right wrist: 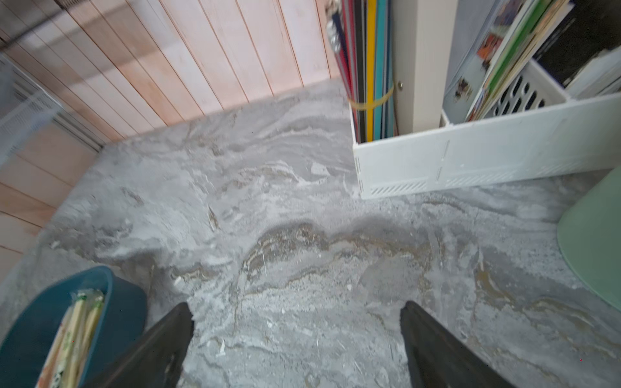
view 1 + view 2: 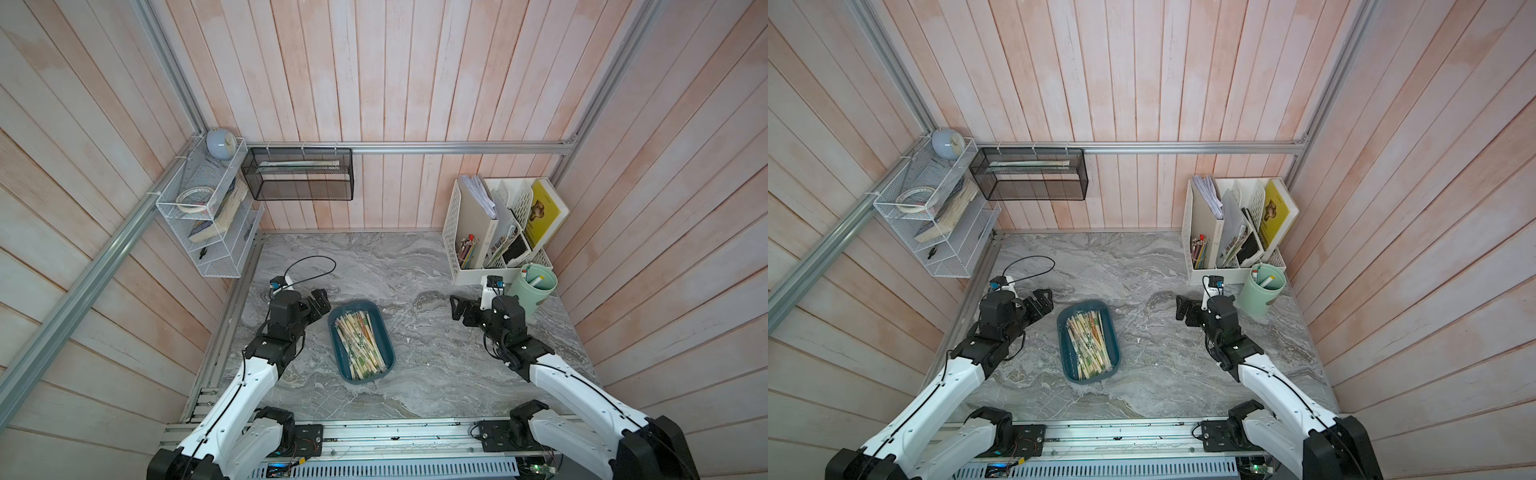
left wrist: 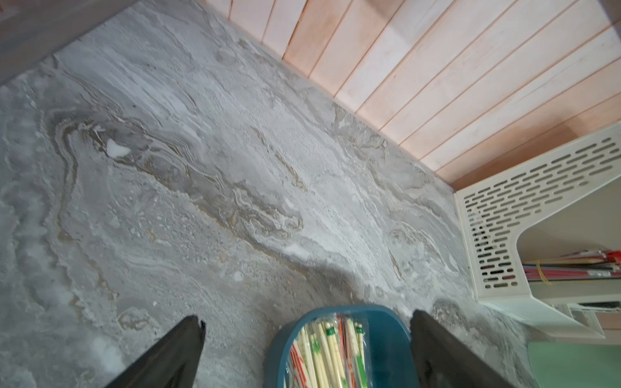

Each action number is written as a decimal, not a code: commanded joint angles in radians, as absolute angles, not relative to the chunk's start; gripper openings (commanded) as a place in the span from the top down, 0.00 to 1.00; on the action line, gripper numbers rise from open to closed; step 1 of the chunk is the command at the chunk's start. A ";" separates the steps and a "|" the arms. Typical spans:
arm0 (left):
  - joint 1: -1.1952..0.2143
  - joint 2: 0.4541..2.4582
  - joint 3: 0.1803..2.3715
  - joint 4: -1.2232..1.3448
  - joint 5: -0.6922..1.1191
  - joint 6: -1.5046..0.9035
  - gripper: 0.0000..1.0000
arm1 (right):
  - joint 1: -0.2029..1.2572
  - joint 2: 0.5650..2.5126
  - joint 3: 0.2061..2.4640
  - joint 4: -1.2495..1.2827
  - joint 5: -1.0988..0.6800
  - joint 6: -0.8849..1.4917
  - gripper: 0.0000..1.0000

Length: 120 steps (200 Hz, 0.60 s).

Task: Take the paired disposable chopsticks out of the storage box
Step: Adjust the storage box at the center of the board.

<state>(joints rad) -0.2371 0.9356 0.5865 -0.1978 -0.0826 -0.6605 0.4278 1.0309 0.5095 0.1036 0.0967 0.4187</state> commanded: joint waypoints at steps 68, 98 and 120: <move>-0.296 0.949 0.526 -0.211 -0.064 -0.734 0.00 | 0.494 1.249 0.735 -0.220 0.310 0.542 0.02; -0.309 0.955 0.522 -0.215 -0.054 -0.735 0.00 | 0.475 1.221 0.728 -0.180 0.165 0.568 0.02; -0.319 0.950 0.522 -0.227 -0.053 -0.744 0.00 | 0.475 1.229 0.732 -0.159 0.035 0.555 0.02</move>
<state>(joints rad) -0.3080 0.9504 0.5362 -0.2390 -0.0662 -0.7288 0.4778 1.2320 0.7177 -0.1703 0.1833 0.5392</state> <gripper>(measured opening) 0.998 0.981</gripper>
